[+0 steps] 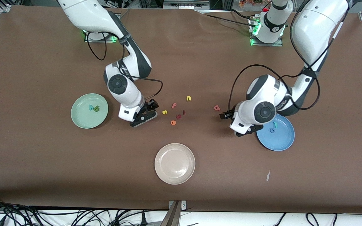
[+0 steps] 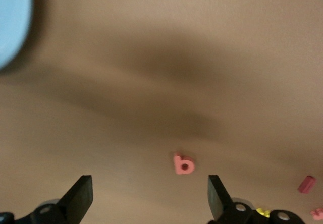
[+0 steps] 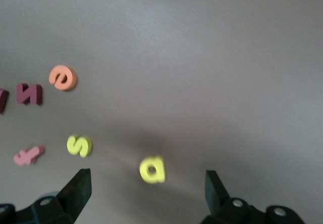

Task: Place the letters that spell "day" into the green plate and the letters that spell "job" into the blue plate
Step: 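Grasp the b with the left gripper while the right gripper grasps the a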

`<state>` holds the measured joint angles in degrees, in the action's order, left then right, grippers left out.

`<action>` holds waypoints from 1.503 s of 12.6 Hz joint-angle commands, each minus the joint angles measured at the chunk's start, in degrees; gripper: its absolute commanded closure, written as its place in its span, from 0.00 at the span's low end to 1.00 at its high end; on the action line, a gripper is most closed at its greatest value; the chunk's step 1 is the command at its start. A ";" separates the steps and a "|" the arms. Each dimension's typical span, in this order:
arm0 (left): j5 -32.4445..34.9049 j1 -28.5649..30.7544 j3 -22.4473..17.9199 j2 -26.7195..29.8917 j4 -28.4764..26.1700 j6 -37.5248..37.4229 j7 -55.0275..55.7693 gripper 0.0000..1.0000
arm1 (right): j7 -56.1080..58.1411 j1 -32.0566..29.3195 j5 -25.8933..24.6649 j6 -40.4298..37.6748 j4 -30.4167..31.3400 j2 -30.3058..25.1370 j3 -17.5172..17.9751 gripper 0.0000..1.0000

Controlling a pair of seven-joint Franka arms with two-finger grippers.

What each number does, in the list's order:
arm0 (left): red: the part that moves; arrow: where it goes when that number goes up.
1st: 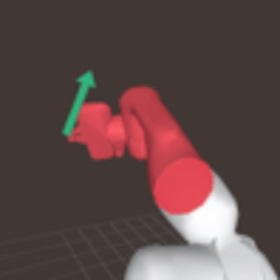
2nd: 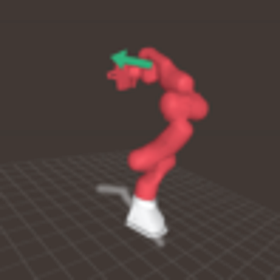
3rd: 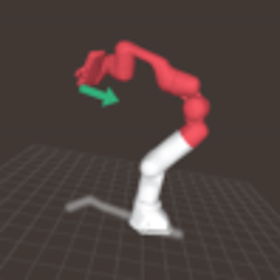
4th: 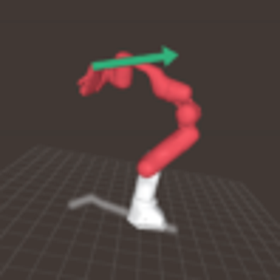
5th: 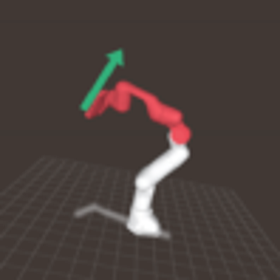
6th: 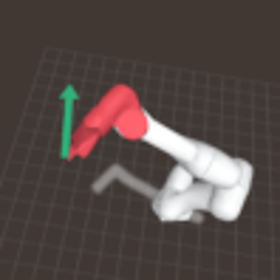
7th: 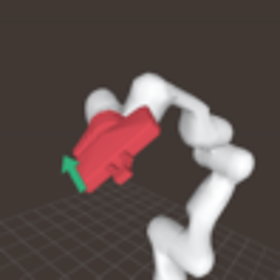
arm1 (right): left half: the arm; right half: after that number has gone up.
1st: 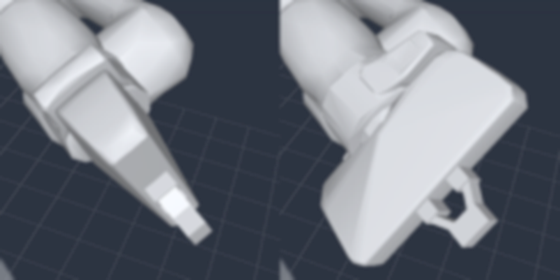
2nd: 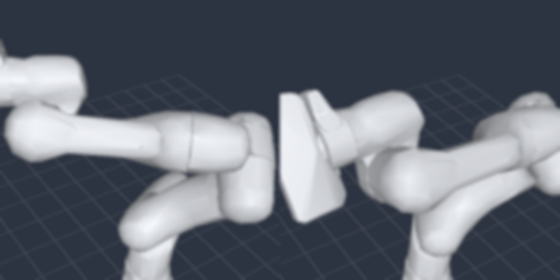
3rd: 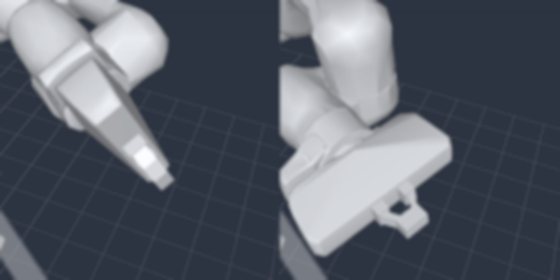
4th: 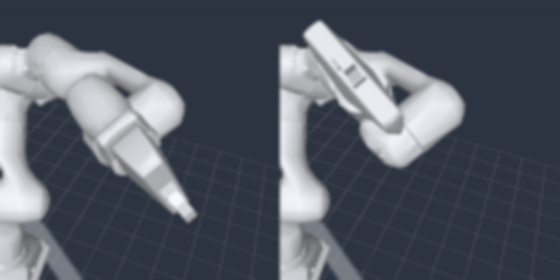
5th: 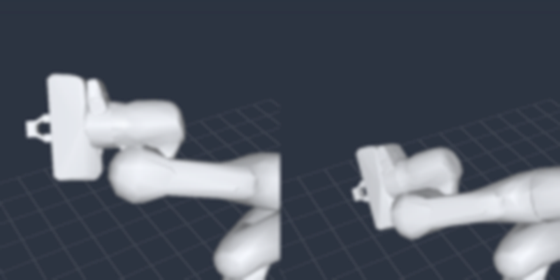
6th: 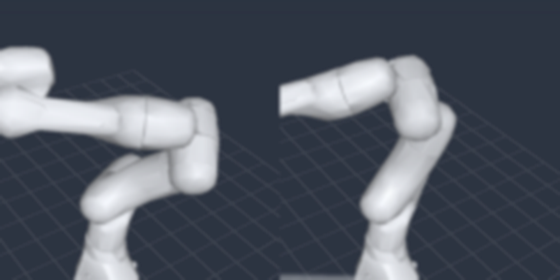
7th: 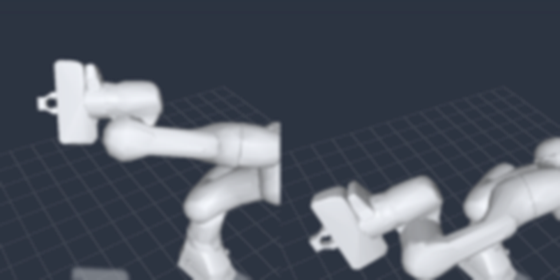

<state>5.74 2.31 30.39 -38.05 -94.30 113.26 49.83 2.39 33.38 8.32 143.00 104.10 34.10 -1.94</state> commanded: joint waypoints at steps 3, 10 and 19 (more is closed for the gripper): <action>-0.03 0.51 0.55 3.94 -11.68 12.31 5.27 0.00 | -0.72 1.16 -5.33 5.08 1.35 2.11 -1.05 0.06; 4.72 -2.39 0.46 3.33 -16.80 20.69 10.81 0.17 | -1.42 1.69 -5.95 9.22 6.81 1.23 -0.52 0.18; 4.81 -2.75 0.20 0.43 -16.53 24.03 10.72 0.49 | -1.42 1.96 -5.60 9.14 6.73 0.70 -0.43 0.61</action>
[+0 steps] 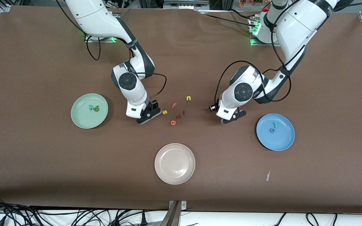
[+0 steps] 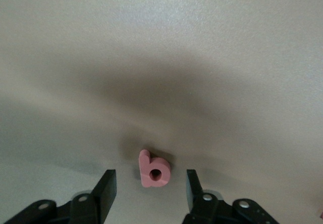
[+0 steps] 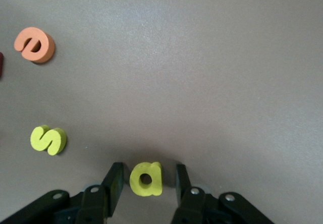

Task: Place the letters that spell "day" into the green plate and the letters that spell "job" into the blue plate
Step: 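Grasp the b with the left gripper while the right gripper grasps the a, then place the a on the green plate while the left gripper carries the b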

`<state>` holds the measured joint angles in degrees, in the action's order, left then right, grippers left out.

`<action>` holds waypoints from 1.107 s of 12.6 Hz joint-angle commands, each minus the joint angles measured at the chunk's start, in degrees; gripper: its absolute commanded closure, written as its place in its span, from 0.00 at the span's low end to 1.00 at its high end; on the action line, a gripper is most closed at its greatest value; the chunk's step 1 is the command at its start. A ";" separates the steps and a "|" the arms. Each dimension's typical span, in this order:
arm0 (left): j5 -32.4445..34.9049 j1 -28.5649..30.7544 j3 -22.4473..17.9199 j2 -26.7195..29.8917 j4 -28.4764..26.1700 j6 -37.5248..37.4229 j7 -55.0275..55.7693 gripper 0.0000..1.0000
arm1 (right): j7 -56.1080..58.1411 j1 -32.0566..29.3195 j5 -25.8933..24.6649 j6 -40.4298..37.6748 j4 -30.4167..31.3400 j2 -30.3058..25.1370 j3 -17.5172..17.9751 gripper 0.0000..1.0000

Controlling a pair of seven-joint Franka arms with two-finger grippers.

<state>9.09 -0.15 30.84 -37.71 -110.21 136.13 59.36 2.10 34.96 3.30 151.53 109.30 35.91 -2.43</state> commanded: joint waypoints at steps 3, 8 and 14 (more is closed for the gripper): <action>1.46 -0.55 -0.34 -0.52 -0.62 1.24 1.20 0.54 | -0.70 0.11 -0.57 0.26 1.53 -1.36 0.06 0.72; 4.80 -0.55 -0.43 -1.31 -0.27 1.24 1.37 0.62 | 5.78 -5.06 -1.01 -6.21 1.71 -6.53 0.06 0.75; 4.80 -0.12 -0.34 -0.96 0.08 0.81 1.37 0.91 | 27.74 -19.38 -1.19 -14.51 13.81 -20.77 0.06 0.73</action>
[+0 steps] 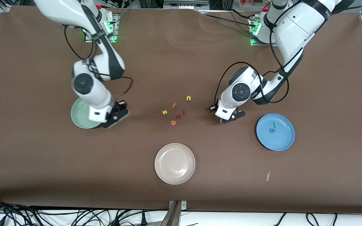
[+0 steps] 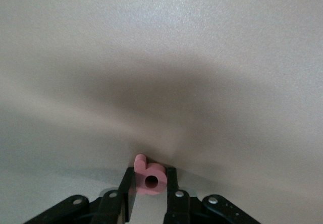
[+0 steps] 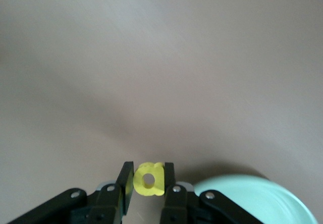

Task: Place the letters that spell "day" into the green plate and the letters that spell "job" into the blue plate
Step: 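Place the a on the green plate while the left gripper carries the b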

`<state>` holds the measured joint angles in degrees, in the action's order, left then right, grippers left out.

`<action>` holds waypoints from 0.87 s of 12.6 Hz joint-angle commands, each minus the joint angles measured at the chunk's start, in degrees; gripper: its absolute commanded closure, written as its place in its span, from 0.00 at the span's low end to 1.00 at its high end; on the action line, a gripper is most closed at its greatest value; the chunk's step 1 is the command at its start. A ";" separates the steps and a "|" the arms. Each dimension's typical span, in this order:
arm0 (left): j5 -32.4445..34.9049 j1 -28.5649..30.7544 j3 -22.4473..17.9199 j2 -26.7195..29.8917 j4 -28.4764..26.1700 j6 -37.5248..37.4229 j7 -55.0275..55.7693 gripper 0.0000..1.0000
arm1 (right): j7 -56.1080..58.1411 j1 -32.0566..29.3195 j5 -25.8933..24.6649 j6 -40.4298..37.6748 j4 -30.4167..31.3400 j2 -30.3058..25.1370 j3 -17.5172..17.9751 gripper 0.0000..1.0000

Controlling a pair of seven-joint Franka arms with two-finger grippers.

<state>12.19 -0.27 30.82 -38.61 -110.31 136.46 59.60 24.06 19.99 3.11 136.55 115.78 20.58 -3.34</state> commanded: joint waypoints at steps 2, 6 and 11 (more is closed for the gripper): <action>1.70 0.62 -0.24 1.77 0.71 -1.71 0.96 0.91 | 9.76 -9.07 -3.44 0.56 10.86 -8.00 0.88 0.72; 1.96 1.50 -0.33 4.59 8.50 -17.14 -2.27 0.91 | 9.69 -11.47 -4.51 -0.84 11.75 -10.90 0.88 0.13; 2.22 6.93 -1.46 4.25 16.88 -27.39 -19.04 0.91 | -1.34 -11.38 -3.81 -12.95 2.46 -14.33 0.88 0.06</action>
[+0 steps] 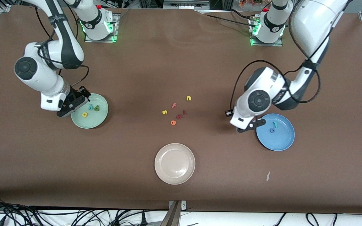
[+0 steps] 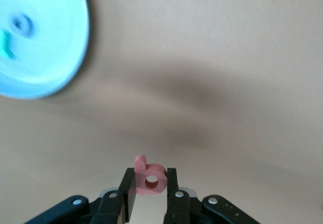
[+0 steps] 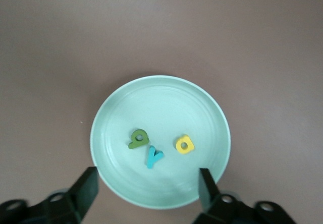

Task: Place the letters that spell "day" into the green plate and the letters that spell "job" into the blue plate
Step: 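Place the a on the green plate while the left gripper carries the b, then place the b on the blue plate while the right gripper returns to rest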

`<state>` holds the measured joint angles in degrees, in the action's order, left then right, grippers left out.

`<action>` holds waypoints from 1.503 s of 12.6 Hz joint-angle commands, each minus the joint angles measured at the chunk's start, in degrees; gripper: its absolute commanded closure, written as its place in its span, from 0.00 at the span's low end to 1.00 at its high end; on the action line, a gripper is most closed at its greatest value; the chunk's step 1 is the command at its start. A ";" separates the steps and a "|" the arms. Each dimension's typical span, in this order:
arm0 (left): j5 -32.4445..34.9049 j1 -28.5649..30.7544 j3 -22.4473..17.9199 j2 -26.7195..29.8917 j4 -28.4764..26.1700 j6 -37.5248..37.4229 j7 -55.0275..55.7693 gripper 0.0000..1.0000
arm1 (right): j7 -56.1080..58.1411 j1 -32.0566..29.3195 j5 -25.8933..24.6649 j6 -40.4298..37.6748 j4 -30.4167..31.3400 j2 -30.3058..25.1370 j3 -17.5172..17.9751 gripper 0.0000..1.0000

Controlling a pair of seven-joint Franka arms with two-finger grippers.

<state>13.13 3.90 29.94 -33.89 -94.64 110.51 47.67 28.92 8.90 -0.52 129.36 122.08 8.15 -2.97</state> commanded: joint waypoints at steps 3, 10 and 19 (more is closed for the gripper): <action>4.88 4.35 -3.91 -1.96 2.79 -1.00 -17.41 0.91 | -8.79 -0.29 0.16 -13.49 -11.74 -3.67 0.42 0.06; 7.17 6.02 -6.21 -7.77 3.85 2.61 -32.10 0.90 | -16.26 -0.55 -0.19 -35.92 -31.19 -6.74 0.16 0.06; 6.99 7.26 -6.21 -9.26 3.76 3.75 -34.67 0.00 | -24.16 -0.37 0.25 -42.70 -33.48 -8.24 0.24 0.06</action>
<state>18.52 10.97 23.33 -42.61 -92.20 114.71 13.89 6.79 8.63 -0.51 88.32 90.25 -0.60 -3.02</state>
